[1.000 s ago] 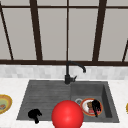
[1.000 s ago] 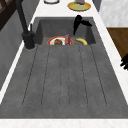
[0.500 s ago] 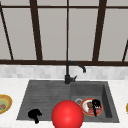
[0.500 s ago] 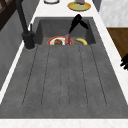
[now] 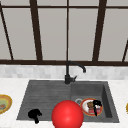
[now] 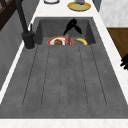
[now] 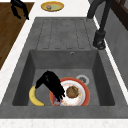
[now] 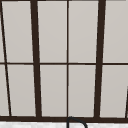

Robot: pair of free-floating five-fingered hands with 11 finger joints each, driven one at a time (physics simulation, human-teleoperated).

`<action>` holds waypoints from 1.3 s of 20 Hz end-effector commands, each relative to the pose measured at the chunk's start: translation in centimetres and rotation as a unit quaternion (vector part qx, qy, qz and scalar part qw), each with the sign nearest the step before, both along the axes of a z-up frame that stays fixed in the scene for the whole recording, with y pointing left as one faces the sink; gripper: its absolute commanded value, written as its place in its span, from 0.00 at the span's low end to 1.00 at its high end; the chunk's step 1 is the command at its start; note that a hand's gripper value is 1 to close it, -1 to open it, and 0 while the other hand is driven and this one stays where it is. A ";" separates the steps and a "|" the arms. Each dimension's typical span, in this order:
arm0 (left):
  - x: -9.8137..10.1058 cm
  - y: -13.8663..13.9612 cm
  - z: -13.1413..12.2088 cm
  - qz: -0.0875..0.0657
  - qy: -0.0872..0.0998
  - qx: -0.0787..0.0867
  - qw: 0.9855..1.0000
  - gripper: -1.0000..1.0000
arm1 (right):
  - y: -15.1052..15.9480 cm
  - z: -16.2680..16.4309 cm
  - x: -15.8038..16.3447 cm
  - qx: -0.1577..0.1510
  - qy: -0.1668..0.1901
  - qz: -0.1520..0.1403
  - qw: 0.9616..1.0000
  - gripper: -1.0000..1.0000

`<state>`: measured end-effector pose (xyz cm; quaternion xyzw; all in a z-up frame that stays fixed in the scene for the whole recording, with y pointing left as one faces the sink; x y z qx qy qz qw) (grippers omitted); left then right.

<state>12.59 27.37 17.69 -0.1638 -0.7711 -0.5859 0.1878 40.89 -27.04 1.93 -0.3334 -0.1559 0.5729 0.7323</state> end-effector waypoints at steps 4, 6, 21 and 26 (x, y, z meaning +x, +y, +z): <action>0.0 0.0 0.0 0.000 0.000 0.000 1.000 0.50 | 0.4 -5.6 5.3 -0.016 0.007 -0.002 1.000 0.00; 0.0 0.0 0.0 0.000 0.000 0.000 1.000 0.50 | 0.2 -7.2 6.3 -0.018 0.004 -0.003 1.000 0.00; 0.0 0.0 0.0 0.000 0.000 0.000 1.000 0.50 | 0.2 -9.6 3.1 -0.031 -0.090 -0.051 0.994 0.00; 0.0 0.0 0.0 0.000 0.000 0.000 1.000 0.50 | 1.3 -8.9 2.8 -0.028 -0.066 -0.041 0.997 0.00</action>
